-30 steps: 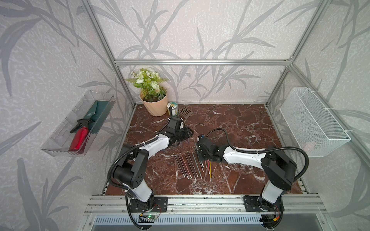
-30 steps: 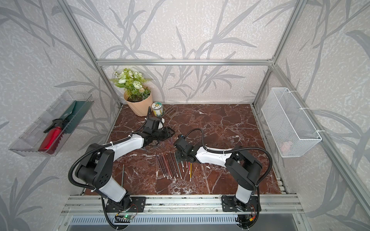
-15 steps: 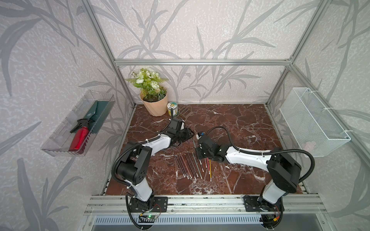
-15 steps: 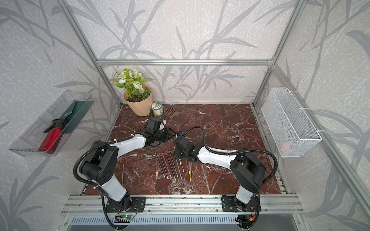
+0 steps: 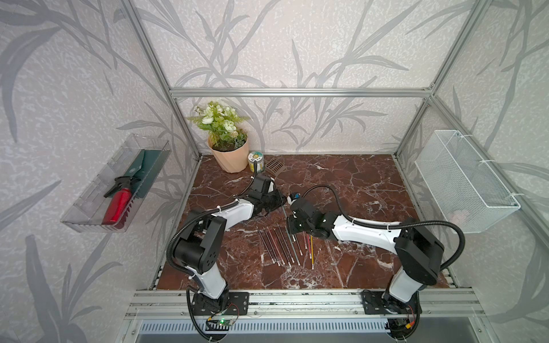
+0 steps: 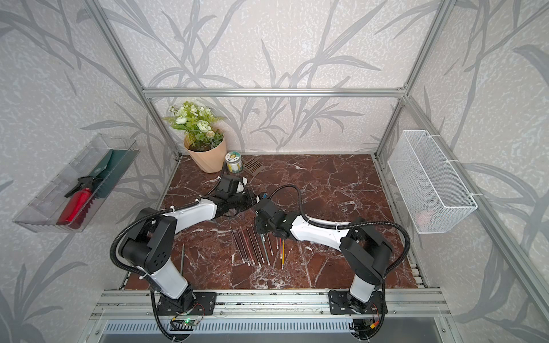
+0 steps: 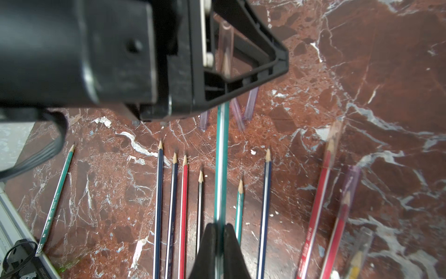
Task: Remove the protective cover of the pencils
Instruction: Pick up the pencil from the center of the board.
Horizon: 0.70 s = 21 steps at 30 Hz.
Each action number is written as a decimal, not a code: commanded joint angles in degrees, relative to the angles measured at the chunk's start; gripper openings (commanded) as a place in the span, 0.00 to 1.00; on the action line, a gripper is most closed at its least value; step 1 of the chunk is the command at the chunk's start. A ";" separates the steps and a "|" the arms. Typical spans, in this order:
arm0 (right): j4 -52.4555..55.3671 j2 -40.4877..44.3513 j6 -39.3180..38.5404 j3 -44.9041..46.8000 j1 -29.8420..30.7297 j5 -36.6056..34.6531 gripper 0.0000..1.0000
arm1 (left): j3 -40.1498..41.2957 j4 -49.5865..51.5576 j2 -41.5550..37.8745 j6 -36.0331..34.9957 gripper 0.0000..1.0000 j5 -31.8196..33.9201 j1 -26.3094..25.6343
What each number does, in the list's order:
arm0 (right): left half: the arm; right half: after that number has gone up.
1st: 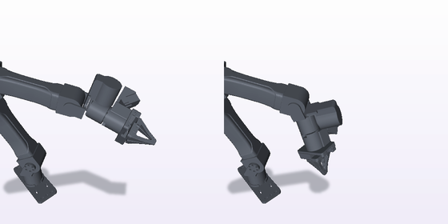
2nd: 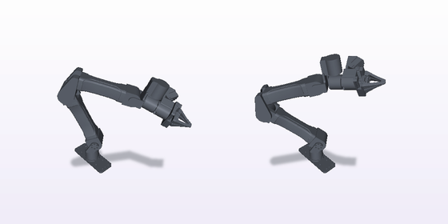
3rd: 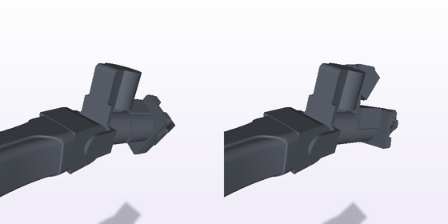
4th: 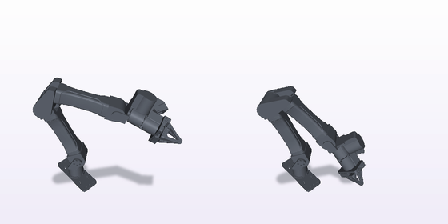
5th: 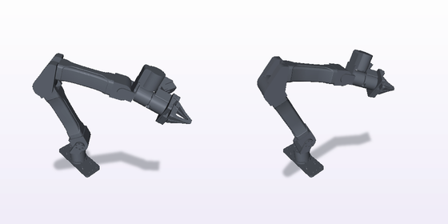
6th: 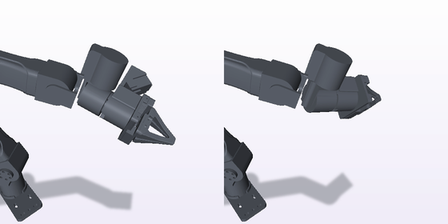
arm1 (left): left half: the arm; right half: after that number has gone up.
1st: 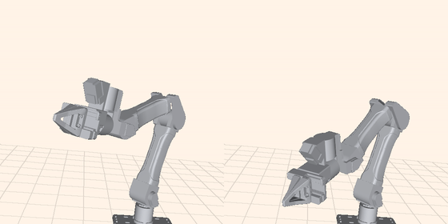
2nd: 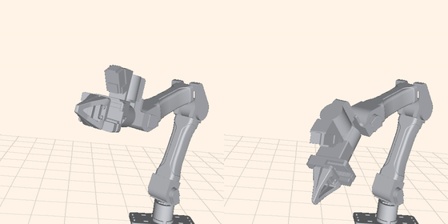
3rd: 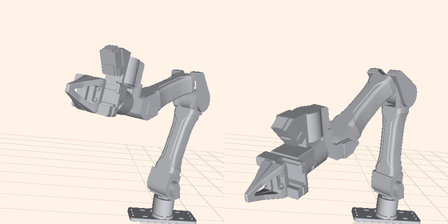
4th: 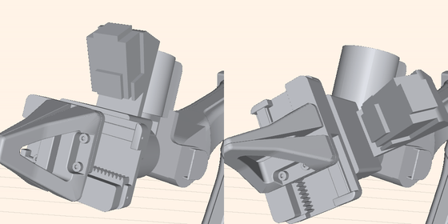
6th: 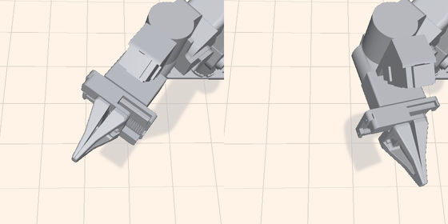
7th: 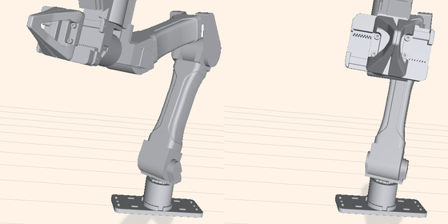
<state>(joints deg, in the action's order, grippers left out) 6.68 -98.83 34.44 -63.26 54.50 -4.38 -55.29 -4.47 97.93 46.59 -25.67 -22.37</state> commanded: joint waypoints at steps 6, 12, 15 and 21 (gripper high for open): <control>1.39 -0.44 -0.56 -1.77 0.47 -0.14 0.00 | 0.51 -0.45 0.26 0.17 0.00 0.09 -0.25; 1.30 -0.72 -0.60 -1.71 0.61 -0.20 0.04 | 0.62 -0.36 0.14 0.17 0.00 0.39 -0.20; 1.41 -1.18 -0.59 -2.08 0.61 -0.32 0.14 | 0.60 -0.29 -0.02 0.08 0.00 0.42 -0.22; 1.85 -2.29 -0.33 -2.99 0.65 -0.89 0.29 | 0.58 -0.19 -0.21 0.08 0.00 0.45 -0.24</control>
<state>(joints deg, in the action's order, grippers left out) 7.55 -99.70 34.35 -64.47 54.83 -4.45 -55.24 -4.45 97.93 46.68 -25.61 -22.41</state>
